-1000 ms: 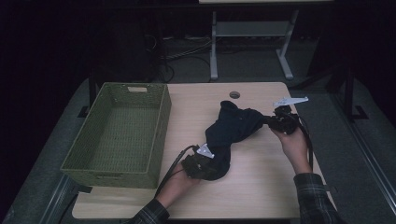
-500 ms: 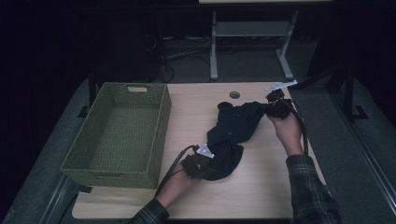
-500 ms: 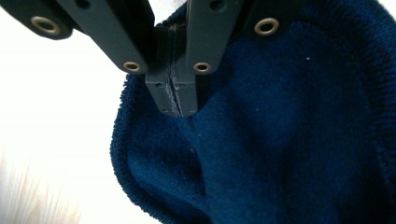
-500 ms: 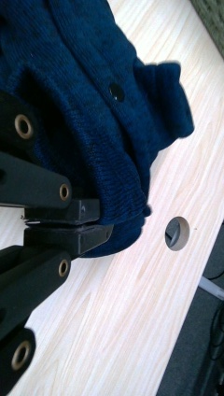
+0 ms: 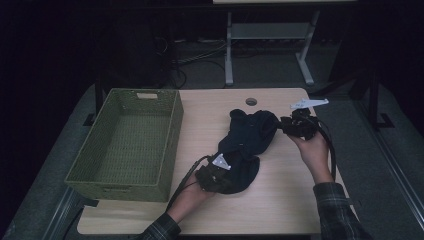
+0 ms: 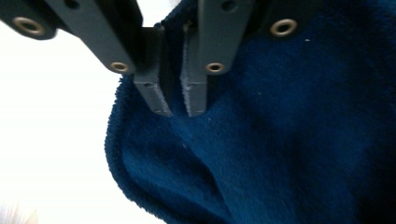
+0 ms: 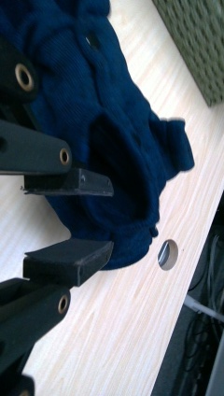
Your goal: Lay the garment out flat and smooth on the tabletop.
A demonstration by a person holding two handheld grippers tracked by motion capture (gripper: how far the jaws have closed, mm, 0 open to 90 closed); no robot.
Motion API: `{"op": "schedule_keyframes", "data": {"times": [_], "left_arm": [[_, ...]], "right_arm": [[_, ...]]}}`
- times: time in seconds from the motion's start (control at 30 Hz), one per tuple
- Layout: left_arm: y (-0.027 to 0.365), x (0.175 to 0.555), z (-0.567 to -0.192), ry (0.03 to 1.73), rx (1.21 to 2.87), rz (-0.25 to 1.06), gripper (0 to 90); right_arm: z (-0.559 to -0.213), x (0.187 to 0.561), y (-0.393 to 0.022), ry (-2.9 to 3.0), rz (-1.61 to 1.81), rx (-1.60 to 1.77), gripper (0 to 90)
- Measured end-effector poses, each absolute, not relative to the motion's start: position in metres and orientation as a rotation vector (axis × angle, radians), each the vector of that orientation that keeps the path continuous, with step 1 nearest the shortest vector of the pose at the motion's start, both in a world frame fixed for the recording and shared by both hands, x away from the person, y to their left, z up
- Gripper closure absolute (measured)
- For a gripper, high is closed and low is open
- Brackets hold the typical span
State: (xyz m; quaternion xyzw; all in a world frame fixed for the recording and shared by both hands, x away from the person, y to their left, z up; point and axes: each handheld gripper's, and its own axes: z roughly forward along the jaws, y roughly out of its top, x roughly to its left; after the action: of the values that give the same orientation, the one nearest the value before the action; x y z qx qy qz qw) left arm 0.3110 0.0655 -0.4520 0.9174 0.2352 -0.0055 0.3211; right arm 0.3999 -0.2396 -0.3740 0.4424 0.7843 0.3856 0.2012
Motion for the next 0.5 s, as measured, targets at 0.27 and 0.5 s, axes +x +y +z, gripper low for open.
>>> {"op": "schedule_keyframes", "data": {"times": [0.27,0.5], "left_arm": [[0.074,0.308,-0.418,0.595,2.327,0.053,73.5],[0.085,0.323,-0.389,0.655,2.238,0.162,85.7]], "right_arm": [[-0.388,0.366,-0.240,2.278,1.167,1.189,88.5],[-0.407,0.352,-0.224,2.350,1.211,1.143,89.8]]}}
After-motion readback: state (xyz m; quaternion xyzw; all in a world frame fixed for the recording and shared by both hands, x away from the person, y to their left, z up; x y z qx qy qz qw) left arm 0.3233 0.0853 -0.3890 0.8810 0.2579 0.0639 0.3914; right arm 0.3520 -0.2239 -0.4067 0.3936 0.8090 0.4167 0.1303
